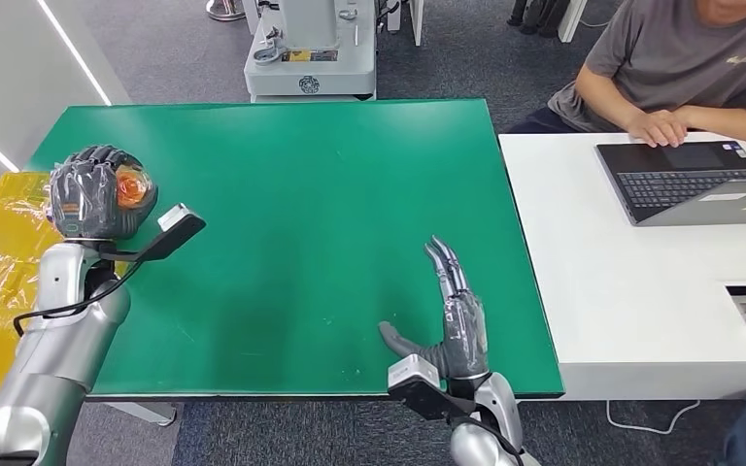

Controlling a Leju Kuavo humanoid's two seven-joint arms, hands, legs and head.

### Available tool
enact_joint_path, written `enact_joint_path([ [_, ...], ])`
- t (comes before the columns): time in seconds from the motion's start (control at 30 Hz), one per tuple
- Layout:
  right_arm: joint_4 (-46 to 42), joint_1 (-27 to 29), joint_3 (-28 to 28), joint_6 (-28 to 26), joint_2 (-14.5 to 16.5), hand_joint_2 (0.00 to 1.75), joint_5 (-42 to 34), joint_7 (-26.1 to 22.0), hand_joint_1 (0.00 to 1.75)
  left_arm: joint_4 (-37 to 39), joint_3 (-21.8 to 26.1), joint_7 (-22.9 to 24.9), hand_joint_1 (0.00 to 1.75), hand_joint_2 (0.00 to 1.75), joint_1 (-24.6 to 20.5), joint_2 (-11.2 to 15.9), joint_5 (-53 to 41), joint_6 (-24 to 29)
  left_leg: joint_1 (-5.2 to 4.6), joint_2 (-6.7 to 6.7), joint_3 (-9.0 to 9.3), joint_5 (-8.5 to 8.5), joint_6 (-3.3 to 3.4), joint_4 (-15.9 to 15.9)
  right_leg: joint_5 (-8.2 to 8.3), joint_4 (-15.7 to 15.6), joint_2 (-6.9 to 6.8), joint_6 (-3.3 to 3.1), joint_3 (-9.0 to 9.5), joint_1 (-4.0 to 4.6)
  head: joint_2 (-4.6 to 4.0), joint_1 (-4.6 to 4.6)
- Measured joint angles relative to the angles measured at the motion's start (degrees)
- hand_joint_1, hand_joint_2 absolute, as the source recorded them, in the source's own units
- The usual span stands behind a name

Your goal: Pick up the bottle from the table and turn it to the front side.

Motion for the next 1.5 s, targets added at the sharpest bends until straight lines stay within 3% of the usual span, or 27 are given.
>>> enact_joint_path([
  [0.47, -0.4, 0.1, 0.0, -1.7, -0.7, 1.75, -0.7, 0.2, 0.00, 16.0, -0.6, 8.0, 1.75, 1.75, -3.2, 0.0, -11.7, 0.0, 0.01, 0.28, 0.09, -0.04, -0.06, 0.0, 0.03, 0.0, 0.26, -0.05, -0.01, 0.01, 0.00, 0.00],
  [0.6, -0.4, 0.0, 0.0, -1.8, -0.7, 1.75, -0.8, 0.2, 0.00, 18.4, -1.5, 12.3, 1.75, 1.75, -3.5, 0.2, -16.1, -1.6, 0.03, 0.47, 0.18, -0.10, -0.16, -0.1, 0.07, 0.1, 0.46, -0.13, 0.00, 0.01, 0.00, 0.00],
  [1.0, -0.4, -0.9, 0.0, -1.1, -0.7, 1.75, -0.5, 0.2, 0.00, 22.1, -2.0, 19.8, 1.75, 1.75, -2.6, 4.4, -20.7, -4.1, 0.11, 0.83, 0.54, -0.11, -0.52, -0.3, 0.03, 0.1, 0.80, -0.46, 0.01, 0.06, 0.00, -0.02],
  [1.5, -0.6, -1.8, 0.0, -0.5, -0.7, 1.75, -0.3, 0.2, 0.00, 22.8, 1.0, 21.2, 1.75, 1.75, 0.1, 7.4, -21.4, -5.3, 0.13, 0.47, 0.39, -0.09, -0.55, -0.3, -0.03, 0.1, 0.45, -0.49, 0.03, 0.08, 0.00, 0.00],
])
